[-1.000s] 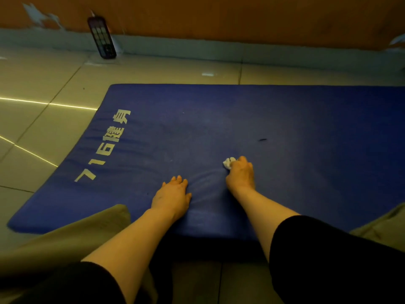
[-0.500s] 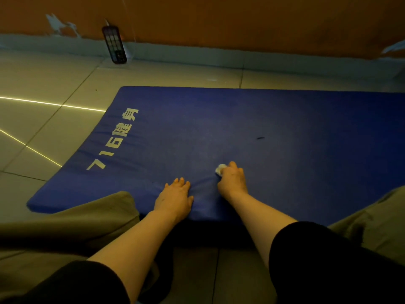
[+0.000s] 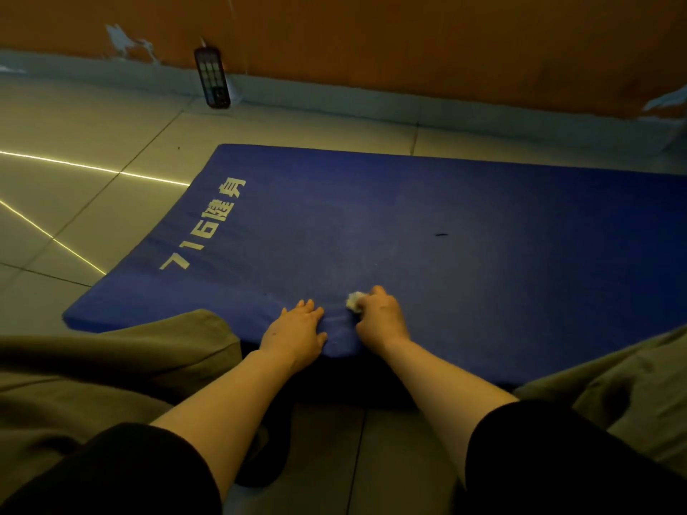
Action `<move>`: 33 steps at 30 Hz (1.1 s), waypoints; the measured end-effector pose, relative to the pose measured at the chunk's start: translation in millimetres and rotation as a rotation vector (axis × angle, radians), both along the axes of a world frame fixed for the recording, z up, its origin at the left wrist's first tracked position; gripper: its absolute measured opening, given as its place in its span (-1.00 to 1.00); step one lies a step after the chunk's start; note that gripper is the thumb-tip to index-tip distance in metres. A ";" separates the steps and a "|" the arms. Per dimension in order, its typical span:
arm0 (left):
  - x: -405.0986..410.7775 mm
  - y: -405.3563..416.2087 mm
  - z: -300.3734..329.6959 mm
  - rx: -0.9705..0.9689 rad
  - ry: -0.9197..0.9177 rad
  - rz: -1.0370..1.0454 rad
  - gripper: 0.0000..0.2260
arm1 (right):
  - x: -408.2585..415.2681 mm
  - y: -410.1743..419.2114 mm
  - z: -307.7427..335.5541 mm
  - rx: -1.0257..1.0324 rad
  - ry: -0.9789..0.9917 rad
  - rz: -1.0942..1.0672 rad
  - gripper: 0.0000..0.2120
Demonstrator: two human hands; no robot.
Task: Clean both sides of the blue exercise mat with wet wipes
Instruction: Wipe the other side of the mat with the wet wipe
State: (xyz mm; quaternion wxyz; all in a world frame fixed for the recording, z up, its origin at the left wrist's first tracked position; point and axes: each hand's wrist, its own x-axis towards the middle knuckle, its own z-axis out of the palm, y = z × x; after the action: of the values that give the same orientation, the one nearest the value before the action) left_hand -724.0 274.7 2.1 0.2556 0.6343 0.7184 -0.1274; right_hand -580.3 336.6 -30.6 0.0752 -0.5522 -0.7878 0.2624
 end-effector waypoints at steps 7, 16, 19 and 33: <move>-1.8 -17.9 2.1 0.033 -0.033 -0.006 -0.47 | 13.0 -13.4 -4.0 0.029 -0.001 0.030 -0.77; -5.5 -31.1 0.2 0.078 -0.040 0.005 -0.53 | -16.7 -49.5 8.9 0.005 0.081 0.090 -0.79; -9.9 -33.2 0.9 0.088 -0.034 0.010 -0.55 | -13.5 -52.3 8.6 -0.009 0.114 0.146 -0.76; -4.9 -39.9 2.1 0.130 -0.027 0.088 -0.54 | -25.4 -86.6 24.7 0.046 0.079 0.132 -0.66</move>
State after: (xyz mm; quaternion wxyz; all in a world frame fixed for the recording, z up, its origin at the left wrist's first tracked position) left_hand -728.9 234.8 4.1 0.2290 0.6189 0.7488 -0.0607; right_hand -605.7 250.0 -5.9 0.1011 -0.4865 -0.8247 0.2703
